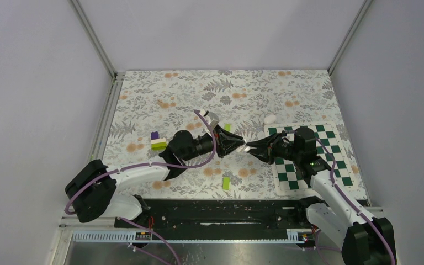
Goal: Insert the wireless bluetooth earbuds into the charging case
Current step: Insert the right earbud into the right side groove of the charging case.
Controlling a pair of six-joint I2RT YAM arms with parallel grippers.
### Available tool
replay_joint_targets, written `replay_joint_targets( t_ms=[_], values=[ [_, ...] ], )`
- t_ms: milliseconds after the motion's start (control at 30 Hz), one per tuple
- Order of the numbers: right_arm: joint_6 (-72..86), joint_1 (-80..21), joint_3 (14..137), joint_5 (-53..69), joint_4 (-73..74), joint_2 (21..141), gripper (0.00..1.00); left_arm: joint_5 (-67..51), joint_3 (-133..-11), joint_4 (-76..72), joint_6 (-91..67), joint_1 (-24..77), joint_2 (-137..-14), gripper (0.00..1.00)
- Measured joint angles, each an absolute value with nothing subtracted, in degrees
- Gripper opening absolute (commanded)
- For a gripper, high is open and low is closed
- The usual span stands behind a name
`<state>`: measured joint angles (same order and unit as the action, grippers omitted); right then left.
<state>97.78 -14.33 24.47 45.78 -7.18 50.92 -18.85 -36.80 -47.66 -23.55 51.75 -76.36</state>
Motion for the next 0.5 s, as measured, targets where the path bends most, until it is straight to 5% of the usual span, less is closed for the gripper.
replay_joint_targets(
  t_ms=[500],
  values=[
    [98.8, -14.33, 24.47, 46.22, -7.27, 49.87, 0.0, -18.13, -36.18, -47.72, -21.65, 51.75, -77.43, 0.12]
  ],
)
